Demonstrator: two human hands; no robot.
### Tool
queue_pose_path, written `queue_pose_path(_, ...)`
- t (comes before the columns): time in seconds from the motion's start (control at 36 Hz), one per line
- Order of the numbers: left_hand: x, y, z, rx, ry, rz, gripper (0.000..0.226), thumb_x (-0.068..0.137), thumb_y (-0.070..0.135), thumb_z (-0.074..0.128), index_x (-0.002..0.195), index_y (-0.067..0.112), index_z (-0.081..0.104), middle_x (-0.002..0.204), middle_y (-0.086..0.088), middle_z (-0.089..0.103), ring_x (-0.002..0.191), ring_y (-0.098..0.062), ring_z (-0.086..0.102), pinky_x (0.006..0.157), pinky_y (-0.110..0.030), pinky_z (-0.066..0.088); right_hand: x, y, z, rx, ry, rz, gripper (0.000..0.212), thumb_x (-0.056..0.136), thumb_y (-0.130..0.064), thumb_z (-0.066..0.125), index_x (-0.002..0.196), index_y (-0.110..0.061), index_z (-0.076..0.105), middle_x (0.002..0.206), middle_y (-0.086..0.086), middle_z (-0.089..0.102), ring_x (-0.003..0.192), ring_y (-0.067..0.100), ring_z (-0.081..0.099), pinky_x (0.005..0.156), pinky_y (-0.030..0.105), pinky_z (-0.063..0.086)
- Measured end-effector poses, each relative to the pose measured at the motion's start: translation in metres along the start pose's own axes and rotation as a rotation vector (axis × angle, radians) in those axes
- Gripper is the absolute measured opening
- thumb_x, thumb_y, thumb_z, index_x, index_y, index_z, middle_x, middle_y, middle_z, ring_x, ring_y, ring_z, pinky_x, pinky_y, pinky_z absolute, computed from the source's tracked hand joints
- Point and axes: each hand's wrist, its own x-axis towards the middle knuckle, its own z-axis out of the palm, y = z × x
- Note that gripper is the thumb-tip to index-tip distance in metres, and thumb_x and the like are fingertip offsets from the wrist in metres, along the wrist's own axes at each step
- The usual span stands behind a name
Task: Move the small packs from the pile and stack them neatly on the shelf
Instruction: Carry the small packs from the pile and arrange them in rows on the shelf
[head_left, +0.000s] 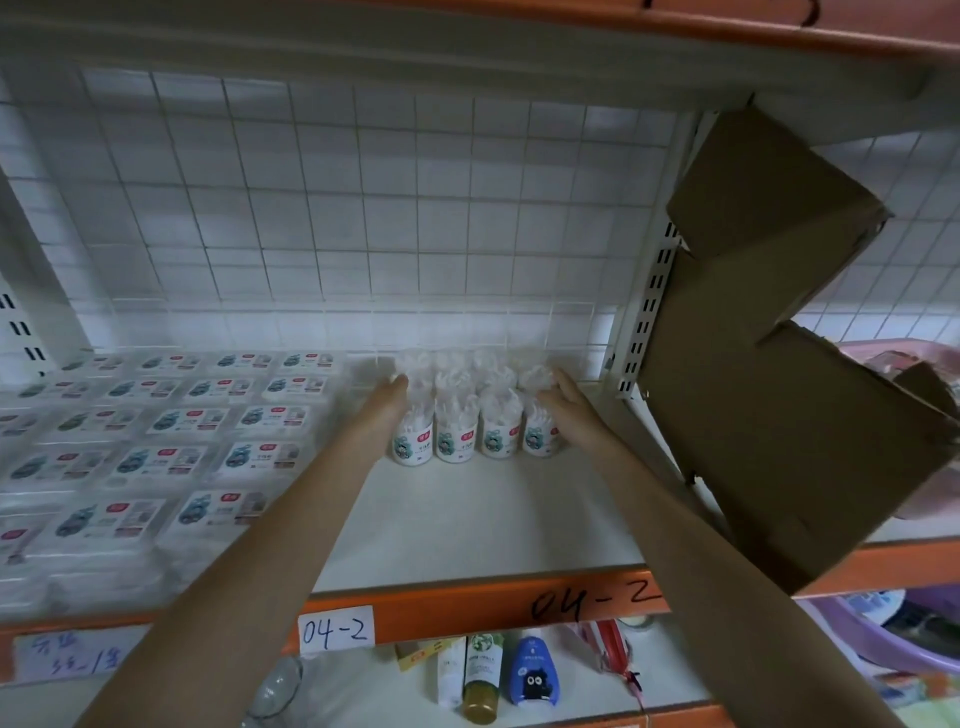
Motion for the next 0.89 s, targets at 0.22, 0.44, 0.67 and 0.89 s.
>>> queue_pose_path(0.22, 0.001, -0.004, 0.006, -0.105, 0.022, 0.024, 0.038, 0.098, 0.024, 0.033, 0.124, 0.001, 0.048, 0.126, -0.02, 0.053, 0.115, -0.033, 0.051, 0.103, -0.042, 0.037, -0.001, -0.006, -0.005, 0.009, -0.013, -0.06, 0.048, 0.097, -0.01, 0.036, 0.143, -0.018, 0.028, 0.137, 0.006, 0.042, 0.108, 0.011, 0.039, 0.086, 0.019, 0.03)
queue_pose_path(0.44, -0.004, 0.002, -0.007, 0.158, 0.121, 0.357, 0.053, 0.091, 0.022, 0.052, 0.139, 0.009, 0.035, 0.144, -0.008, 0.037, 0.128, -0.026, 0.039, 0.091, -0.029, 0.033, 0.009, -0.002, -0.001, -0.404, 0.177, -0.408, 0.053, 0.086, -0.034, 0.063, 0.135, -0.022, 0.046, 0.145, 0.009, 0.037, 0.134, 0.028, 0.029, 0.11, 0.046, 0.027)
queue_pose_path(0.67, -0.016, -0.001, -0.005, 0.912, -0.159, 0.917, 0.049, 0.086, 0.028, 0.063, 0.132, 0.02, 0.05, 0.134, -0.001, 0.049, 0.123, -0.017, 0.044, 0.1, -0.026, 0.033, 0.008, -0.011, 0.011, -0.81, -0.025, -0.641, 0.052, 0.08, -0.045, 0.067, 0.126, -0.022, 0.058, 0.131, 0.003, 0.056, 0.122, 0.022, 0.048, 0.104, 0.037, 0.03)
queue_pose_path(0.89, -0.014, -0.008, 0.002, 0.982, -0.059, 0.961, 0.037, 0.087, 0.023, 0.061, 0.124, 0.021, 0.058, 0.123, 0.001, 0.055, 0.114, -0.017, 0.05, 0.091, -0.029, 0.043, 0.006, -0.006, 0.015, -0.767, 0.003, -0.675, 0.04, 0.083, -0.032, 0.065, 0.12, -0.017, 0.062, 0.121, 0.004, 0.061, 0.105, 0.025, 0.058, 0.09, 0.041, 0.044)
